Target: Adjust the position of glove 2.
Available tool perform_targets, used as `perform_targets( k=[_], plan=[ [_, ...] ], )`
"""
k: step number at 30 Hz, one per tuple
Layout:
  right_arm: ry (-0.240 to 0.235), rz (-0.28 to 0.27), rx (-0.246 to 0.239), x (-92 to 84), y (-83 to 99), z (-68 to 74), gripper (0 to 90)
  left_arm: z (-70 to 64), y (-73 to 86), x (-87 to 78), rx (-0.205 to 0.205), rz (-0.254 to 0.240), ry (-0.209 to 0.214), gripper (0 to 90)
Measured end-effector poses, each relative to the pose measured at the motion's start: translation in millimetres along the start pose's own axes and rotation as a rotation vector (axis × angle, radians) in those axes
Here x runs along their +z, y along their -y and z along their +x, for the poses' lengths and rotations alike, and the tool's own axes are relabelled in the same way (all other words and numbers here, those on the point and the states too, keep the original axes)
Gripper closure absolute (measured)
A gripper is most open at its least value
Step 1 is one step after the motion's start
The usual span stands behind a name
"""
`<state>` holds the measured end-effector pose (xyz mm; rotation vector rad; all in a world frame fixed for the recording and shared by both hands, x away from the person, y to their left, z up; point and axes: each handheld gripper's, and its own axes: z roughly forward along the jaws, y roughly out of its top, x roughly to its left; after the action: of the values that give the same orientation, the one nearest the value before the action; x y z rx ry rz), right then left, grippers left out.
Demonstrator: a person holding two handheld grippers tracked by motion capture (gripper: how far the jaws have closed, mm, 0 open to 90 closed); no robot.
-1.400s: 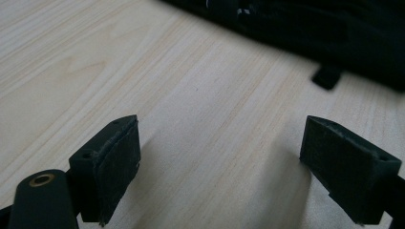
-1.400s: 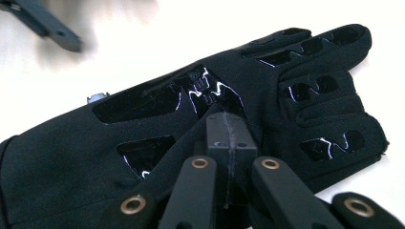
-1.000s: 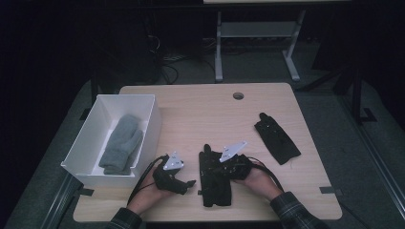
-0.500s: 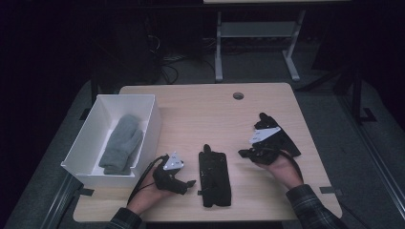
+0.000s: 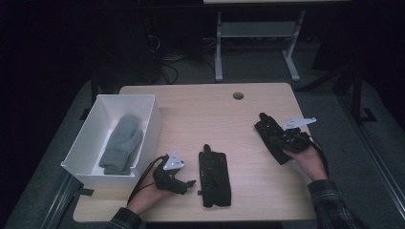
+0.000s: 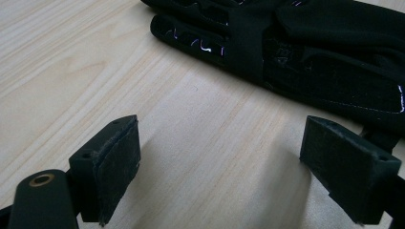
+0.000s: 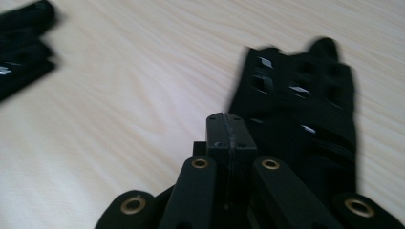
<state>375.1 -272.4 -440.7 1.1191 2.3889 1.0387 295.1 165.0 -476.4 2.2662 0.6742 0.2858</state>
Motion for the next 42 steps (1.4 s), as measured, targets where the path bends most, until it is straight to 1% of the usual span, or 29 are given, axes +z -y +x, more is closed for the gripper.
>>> perform_targets(
  k=[3,6,11,15,16,19,20,26,29,34,35,37,38,39,42],
  plan=[
    [0.041,-0.006,0.032,-3.1,5.8,-15.4,90.0,0.0,0.0,0.0,0.000,0.000,0.000,13.0],
    [0.068,-0.015,0.061,-6.1,9.7,-27.7,90.0,0.0,0.0,0.0,0.000,0.000,0.000,13.0],
    [0.088,-0.014,0.110,-4.5,16.2,-44.2,90.0,-0.1,0.0,0.2,-0.003,-0.002,-0.001,13.0],
    [0.097,0.016,0.126,0.0,22.1,-51.4,90.0,-0.3,0.0,0.3,-0.004,-0.004,-0.001,13.0],
    [0.100,0.021,0.122,1.3,23.2,-52.3,90.0,-0.2,0.0,0.3,-0.004,-0.004,-0.001,13.0],
    [0.113,0.055,0.116,5.0,25.3,-52.4,90.0,-0.2,0.0,0.2,-0.003,-0.003,-0.001,13.0],
    [0.119,0.071,0.106,7.1,26.1,-52.3,90.0,-0.2,0.0,0.2,-0.003,-0.003,-0.001,13.0],
    [0.118,0.076,0.104,8.2,26.6,-49.9,90.0,0.0,0.0,0.0,0.000,0.000,-0.001,13.0],
    [0.105,0.087,0.097,7.8,25.9,-47.0,90.0,0.0,0.0,0.0,0.000,0.000,-0.001,13.0],
    [0.074,0.106,0.063,8.9,22.7,-36.4,90.0,0.0,0.0,0.0,0.000,0.000,-0.001,13.0],
    [0.061,0.112,0.065,9.0,22.2,-33.7,90.0,0.0,0.0,0.0,0.000,0.000,-0.001,13.0],
    [0.048,0.124,0.051,8.8,21.1,-28.0,90.0,0.0,0.0,0.0,0.000,0.000,-0.001,13.0],
    [0.040,0.125,0.036,8.8,20.8,-25.3,90.0,0.1,0.0,0.0,0.001,0.000,-0.001,13.0],
    [0.032,0.134,0.036,8.3,20.4,-21.6,90.0,0.1,0.0,0.0,0.000,0.000,-0.001,13.0],
    [0.009,0.145,0.009,7.6,19.8,-11.9,90.0,0.0,0.0,0.0,0.000,0.000,0.000,13.0]
  ],
)
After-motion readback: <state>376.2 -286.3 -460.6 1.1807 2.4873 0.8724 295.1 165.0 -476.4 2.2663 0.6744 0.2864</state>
